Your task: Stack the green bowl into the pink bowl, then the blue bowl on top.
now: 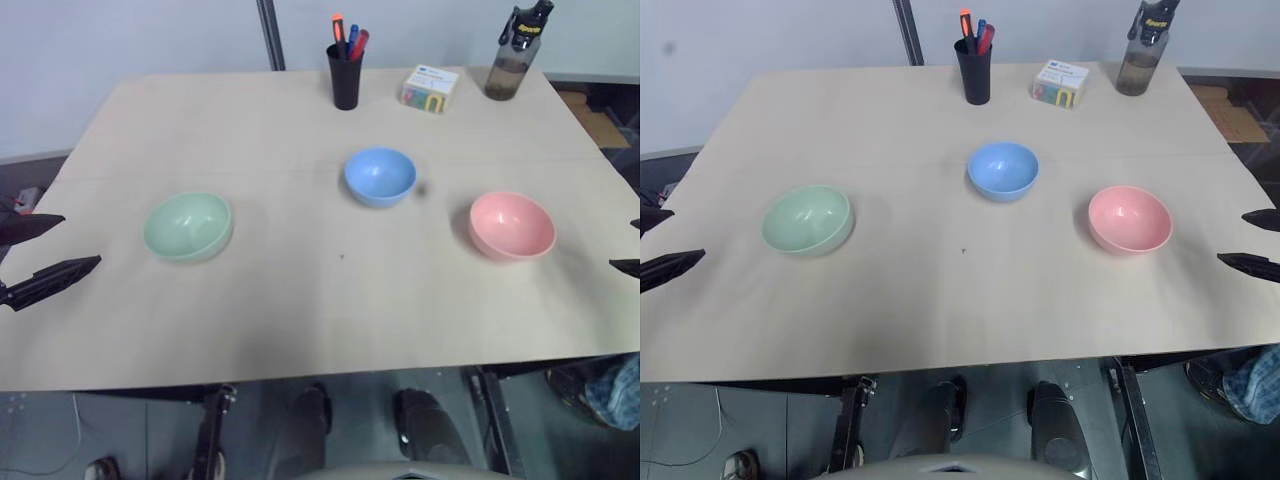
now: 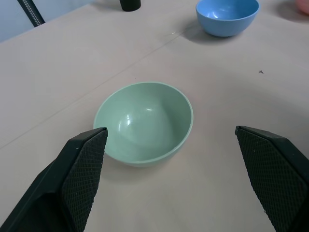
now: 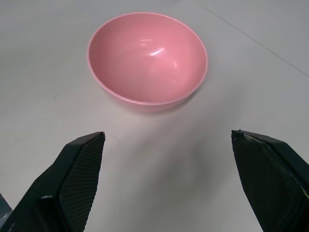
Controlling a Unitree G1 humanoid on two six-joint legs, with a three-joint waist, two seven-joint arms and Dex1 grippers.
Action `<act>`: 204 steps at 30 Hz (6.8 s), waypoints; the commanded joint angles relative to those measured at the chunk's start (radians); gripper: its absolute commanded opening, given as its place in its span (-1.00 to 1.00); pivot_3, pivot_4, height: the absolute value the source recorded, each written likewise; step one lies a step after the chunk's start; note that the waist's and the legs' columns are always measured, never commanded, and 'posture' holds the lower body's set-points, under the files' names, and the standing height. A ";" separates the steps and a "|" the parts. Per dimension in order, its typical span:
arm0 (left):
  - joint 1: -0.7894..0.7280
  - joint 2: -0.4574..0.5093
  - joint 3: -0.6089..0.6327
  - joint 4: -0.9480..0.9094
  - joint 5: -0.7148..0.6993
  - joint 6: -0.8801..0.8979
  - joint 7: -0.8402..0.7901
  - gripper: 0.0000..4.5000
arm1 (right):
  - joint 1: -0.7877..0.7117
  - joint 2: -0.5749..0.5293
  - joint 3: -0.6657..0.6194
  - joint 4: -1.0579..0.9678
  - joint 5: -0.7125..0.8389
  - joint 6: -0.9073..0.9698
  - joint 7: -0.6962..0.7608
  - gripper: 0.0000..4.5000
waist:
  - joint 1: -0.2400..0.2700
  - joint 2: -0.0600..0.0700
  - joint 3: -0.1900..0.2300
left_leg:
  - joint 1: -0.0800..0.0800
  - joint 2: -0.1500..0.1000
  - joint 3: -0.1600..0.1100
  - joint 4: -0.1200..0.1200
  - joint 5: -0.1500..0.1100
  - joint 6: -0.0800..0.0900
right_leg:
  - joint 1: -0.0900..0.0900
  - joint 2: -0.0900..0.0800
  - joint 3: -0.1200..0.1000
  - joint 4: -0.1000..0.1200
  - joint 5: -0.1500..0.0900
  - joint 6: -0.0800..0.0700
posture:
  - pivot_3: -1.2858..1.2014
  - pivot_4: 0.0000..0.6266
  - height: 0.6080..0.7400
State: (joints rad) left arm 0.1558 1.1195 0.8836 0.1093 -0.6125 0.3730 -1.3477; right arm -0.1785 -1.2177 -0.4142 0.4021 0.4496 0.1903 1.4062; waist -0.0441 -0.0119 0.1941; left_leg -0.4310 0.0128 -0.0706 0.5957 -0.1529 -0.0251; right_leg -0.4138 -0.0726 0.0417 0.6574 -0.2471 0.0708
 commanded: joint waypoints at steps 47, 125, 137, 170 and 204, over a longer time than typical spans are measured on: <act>-0.243 -0.227 -0.369 -0.496 -0.278 0.131 0.183 1.00 | -0.263 0.386 0.475 -0.580 -0.196 0.473 -0.576 -0.97 | 0.004 -0.003 -0.001 | 0.000 0.000 -0.001 0.007 0.000 0.000 | 0.002 0.003 0.002 0.004 0.003 0.002 | 0.03 -0.52 1.00; -0.389 -0.115 -0.882 -0.695 0.487 0.796 1.029 0.14 | -0.216 0.510 0.407 -0.739 -0.002 0.123 -0.367 1.00 | 0.007 -0.009 -0.003 | -0.001 0.000 -0.006 0.008 0.000 0.000 | 0.004 0.004 -0.001 0.004 0.004 0.003 | 0.03 -0.52 1.00; -0.381 -0.100 -0.901 -0.661 0.561 0.683 0.998 -0.97 | -0.249 0.512 0.415 -0.744 -0.006 0.172 -0.403 1.00 | 0.007 -0.009 -0.003 | -0.001 0.000 -0.006 0.008 0.000 0.000 | 0.004 0.004 -0.001 0.004 0.004 0.003 | 0.03 -0.52 1.00; -1.173 -0.532 -1.203 0.116 0.346 -0.458 -0.186 -0.97 | 0.331 0.363 -0.276 -0.766 0.140 0.092 -0.286 1.00 | 0.029 -0.009 -0.003 | -0.001 -0.002 -0.006 0.017 0.000 0.001 | 0.008 0.004 0.000 0.004 0.006 0.009 | 0.03 -0.52 1.00; -1.443 -0.574 -1.262 0.916 1.008 -1.062 0.585 0.95 | 0.167 0.423 0.008 -0.819 0.134 0.080 -0.404 1.00 | 0.030 -0.010 -0.002 | -0.002 -0.003 -0.007 0.019 -0.002 0.004 | 0.011 0.003 0.000 0.001 0.008 0.014 | 0.03 -0.52 1.00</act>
State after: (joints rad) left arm -1.2796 0.5546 -0.3755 1.0160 0.3857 -0.6280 -0.8004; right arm 0.0203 -0.7894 -0.4185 -0.4118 0.5827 0.2779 1.0155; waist -0.0139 -0.0215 0.1924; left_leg -0.4336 0.0093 -0.0778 0.6148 -0.1551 -0.0208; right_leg -0.4029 -0.0695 0.0416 0.6585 -0.2390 0.0848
